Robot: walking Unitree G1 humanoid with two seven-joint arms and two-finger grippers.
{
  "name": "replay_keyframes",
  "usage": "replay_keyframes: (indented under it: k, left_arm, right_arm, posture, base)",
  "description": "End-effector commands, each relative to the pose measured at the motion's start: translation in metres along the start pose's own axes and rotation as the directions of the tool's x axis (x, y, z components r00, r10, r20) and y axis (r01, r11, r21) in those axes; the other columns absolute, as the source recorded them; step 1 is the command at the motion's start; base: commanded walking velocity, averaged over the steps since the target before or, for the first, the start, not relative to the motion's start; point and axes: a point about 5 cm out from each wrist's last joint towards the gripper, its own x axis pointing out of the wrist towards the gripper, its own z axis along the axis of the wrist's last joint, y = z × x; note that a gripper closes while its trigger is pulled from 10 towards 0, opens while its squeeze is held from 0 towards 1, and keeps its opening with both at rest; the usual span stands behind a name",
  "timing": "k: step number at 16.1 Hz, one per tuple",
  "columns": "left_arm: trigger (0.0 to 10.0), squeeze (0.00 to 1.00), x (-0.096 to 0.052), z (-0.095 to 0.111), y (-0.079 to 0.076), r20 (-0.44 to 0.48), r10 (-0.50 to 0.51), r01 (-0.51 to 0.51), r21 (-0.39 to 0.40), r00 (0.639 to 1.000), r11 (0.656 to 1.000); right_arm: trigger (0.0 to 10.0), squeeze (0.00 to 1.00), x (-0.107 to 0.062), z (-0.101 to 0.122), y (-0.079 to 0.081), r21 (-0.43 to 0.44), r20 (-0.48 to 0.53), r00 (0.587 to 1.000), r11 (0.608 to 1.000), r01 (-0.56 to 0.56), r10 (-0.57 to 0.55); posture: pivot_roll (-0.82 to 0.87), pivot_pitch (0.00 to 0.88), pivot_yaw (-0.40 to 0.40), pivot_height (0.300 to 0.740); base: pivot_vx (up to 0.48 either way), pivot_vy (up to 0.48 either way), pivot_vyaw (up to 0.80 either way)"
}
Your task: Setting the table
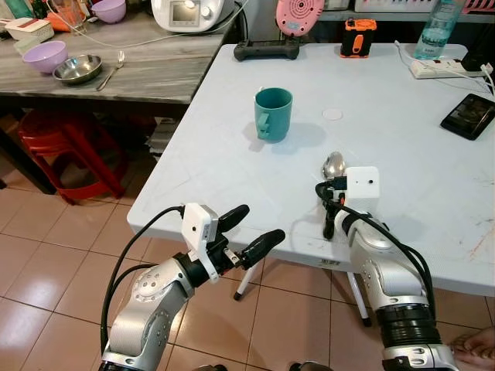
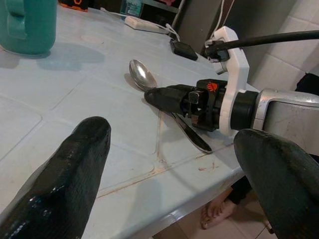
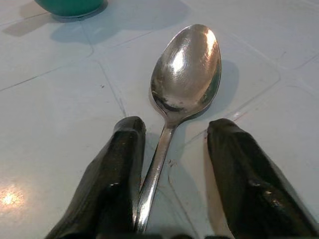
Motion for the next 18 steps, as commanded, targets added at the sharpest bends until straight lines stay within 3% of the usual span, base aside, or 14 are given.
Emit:
replay_keyframes:
  k: [1, 13, 15, 18]
  left_arm:
    - [10.0, 0.0, -0.003, 0.0, -0.002, -0.012, -0.016, 0.016, 0.007, 1.0, 1.0]
    - [10.0, 0.0, -0.005, 0.001, -0.001, -0.019, -0.025, 0.026, 0.023, 1.0, 0.999]
    - [10.0, 0.0, -0.004, 0.001, 0.002, -0.008, 0.005, -0.005, 0.033, 1.0, 0.999]
    - [10.0, 0.0, -0.006, 0.006, 0.017, 0.033, 0.15, -0.152, 0.063, 0.988, 0.986]
  right_arm:
    - [0.0, 0.0, 0.0, -0.015, 0.002, 0.021, -0.069, 0.998, 1.0, -0.002, 0.004]
    - [0.0, 0.0, 0.0, -0.017, -0.001, 0.07, -0.076, 0.997, 0.997, 0.027, -0.022]
    - [0.0, 0.0, -0.001, -0.012, -0.006, 0.088, -0.045, 0.997, 0.994, 0.059, -0.055]
    - [0.0, 0.0, -0.008, 0.001, -0.019, 0.092, 0.039, 0.992, 0.989, 0.119, -0.123]
  posture:
    - [-0.1, 0.14, 0.101, 0.74]
    - [-0.09, 0.134, 0.104, 0.74]
    - [-0.09, 0.134, 0.104, 0.74]
    - [-0.09, 0.127, 0.101, 0.74]
  base:
    - [0.0, 0.0, 0.0]
    - [0.0, 0.0, 0.0]
    - [0.0, 0.0, 0.0]
    - [0.0, 0.0, 0.0]
